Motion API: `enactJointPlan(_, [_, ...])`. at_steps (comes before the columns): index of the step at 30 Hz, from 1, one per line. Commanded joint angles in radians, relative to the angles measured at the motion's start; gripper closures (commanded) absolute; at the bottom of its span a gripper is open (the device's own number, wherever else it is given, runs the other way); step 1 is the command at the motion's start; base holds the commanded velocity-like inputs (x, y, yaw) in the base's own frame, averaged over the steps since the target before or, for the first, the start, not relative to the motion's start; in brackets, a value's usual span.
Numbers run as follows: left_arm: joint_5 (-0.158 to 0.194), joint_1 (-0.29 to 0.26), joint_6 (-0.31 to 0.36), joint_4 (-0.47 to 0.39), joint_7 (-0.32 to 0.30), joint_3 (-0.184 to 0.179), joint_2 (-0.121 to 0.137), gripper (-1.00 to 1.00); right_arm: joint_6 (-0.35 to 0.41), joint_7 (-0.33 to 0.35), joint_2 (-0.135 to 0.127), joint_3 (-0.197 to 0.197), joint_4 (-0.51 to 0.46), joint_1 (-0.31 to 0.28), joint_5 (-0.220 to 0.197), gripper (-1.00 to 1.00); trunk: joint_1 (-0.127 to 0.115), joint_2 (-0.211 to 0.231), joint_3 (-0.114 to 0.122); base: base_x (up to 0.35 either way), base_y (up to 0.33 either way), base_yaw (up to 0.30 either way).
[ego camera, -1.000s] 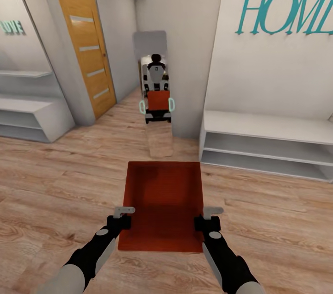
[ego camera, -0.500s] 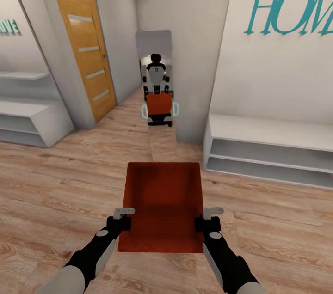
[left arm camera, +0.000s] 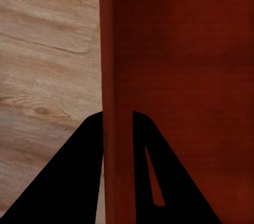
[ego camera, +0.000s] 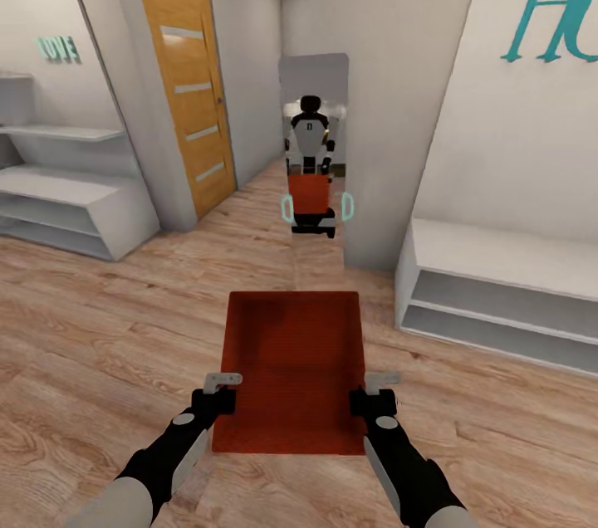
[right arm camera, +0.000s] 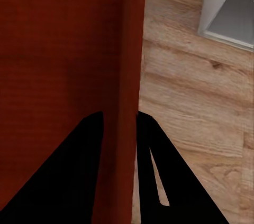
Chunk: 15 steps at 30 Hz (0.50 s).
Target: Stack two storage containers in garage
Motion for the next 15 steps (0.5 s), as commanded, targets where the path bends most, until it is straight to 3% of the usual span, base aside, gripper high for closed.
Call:
enactJointPlan(1, [0.016, 0.000, 0.000, 0.005, -0.008, -0.029, -0.004, 1.00, 0.002, 0.002, 0.023, 0.030, -0.004, 0.000, 0.014, 1.00, 0.001, -0.001, -0.001, 0.336, 0.068, 0.277])
enactJointPlan(15, [0.015, 0.000, 0.000, 0.026, -0.008, -0.030, -0.004, 1.00, 0.002, 0.002, 0.023, 0.030, -0.005, 0.000, 0.014, 1.00, 0.001, -0.001, -0.001, 0.325, 0.174, 0.278])
